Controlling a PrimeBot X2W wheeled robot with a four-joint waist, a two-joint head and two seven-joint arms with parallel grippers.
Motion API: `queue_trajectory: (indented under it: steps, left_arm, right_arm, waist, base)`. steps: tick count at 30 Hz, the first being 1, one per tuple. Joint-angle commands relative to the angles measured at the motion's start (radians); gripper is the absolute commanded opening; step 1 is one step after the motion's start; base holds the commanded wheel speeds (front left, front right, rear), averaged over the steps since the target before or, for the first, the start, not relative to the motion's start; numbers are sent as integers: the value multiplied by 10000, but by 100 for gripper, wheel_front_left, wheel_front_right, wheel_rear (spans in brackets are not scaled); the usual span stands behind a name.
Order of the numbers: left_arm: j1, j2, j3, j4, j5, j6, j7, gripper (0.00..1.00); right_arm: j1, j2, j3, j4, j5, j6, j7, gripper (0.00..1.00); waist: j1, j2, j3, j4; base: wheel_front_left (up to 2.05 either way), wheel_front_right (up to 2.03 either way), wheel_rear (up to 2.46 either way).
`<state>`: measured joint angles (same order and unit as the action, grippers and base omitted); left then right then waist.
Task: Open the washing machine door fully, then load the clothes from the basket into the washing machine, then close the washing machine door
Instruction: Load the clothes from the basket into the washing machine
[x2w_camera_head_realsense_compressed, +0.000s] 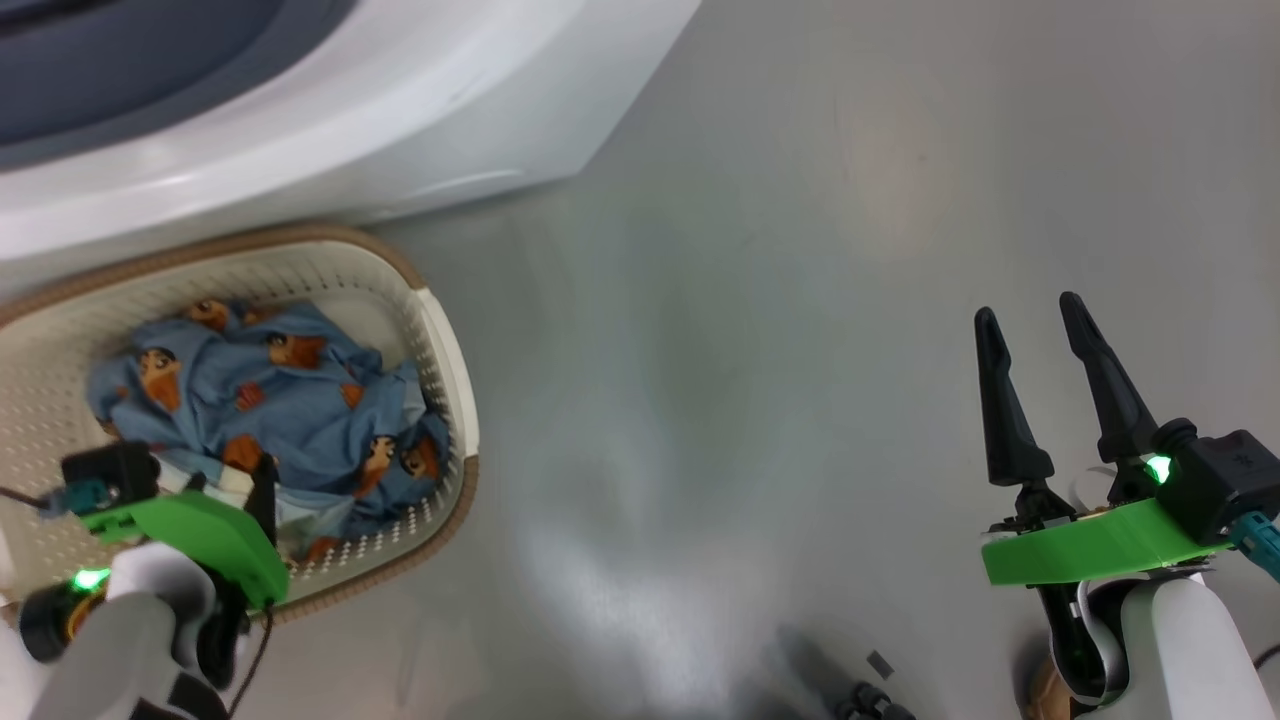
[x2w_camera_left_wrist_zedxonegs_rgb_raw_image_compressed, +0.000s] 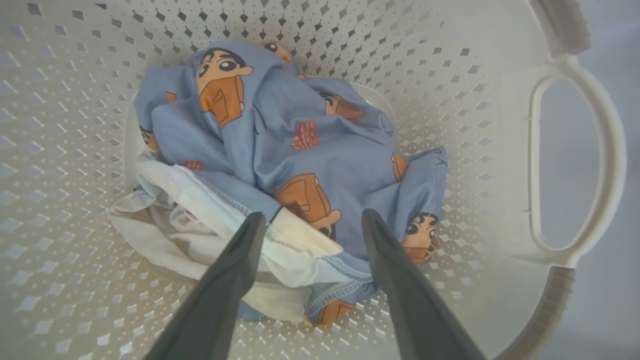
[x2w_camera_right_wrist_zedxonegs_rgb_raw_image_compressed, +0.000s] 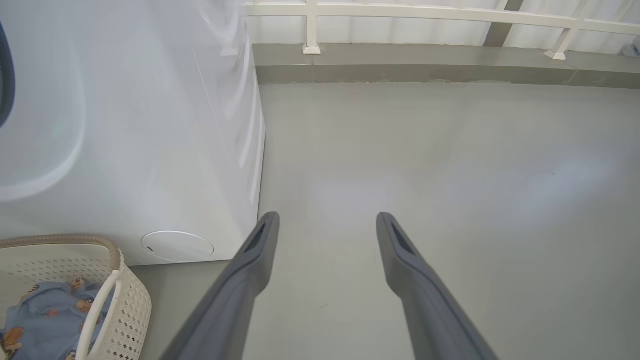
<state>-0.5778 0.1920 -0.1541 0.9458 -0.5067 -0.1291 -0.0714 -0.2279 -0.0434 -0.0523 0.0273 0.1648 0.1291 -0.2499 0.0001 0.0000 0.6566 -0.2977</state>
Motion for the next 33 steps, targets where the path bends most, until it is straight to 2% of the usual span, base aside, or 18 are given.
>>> queue_trajectory:
  steps: [1, 17, 25, 29, 30, 31, 32, 33]
  left_arm:
    - [-234, 389, 122, 69, -111, -12, -88, 100]
    - [-2170, 850, -615, 1433, -379, -14, 20, 100]
    - [-2884, 784, -1064, 2058, -78, -15, -117, 100]
    - [-3184, 764, -1326, 2404, 173, 131, -276, 98]
    - [-3236, 752, -1416, 2507, 273, 243, -322, 45]
    - [-3290, 752, -1521, 2584, 385, 325, -393, 27]
    - [-3340, 730, -1577, 2656, 438, 381, -464, 0]
    - [-3374, 679, -1607, 2730, 449, 397, -499, 0]
  right_arm:
    - [-10, -71, 155, -284, 97, 16, -118, 100]
    - [-240, -69, 239, -454, 206, 16, -118, 100]
    - [-275, -69, 288, -536, 166, 16, -118, 100]
    - [-312, -69, 268, -636, 140, 16, -118, 100]
    - [-315, -69, 245, -649, 116, 16, -118, 100]
    - [-317, -68, 222, -659, 92, 16, -118, 100]
    - [-320, -68, 196, -667, 71, 16, -118, 100]
    - [-322, -68, 164, -666, 49, 16, -118, 100]
  waist:
    - [-1, 0, 668, -156]
    - [-1, 0, 1943, -286]
    - [-1, 0, 2353, -296]
    - [-1, 0, 2530, -325]
    - [-1, 0, 2546, -328]
    - [-1, 0, 2563, -328]
    - [-1, 0, 2571, -319]
    - [-1, 0, 2568, -302]
  base:
    - [0, 0, 0]
    - [0, 0, 0]
    - [0, 0, 0]
    - [0, 0, 0]
    - [0, 0, 0]
    - [0, 0, 0]
    - [0, 0, 0]
    - [0, 0, 0]
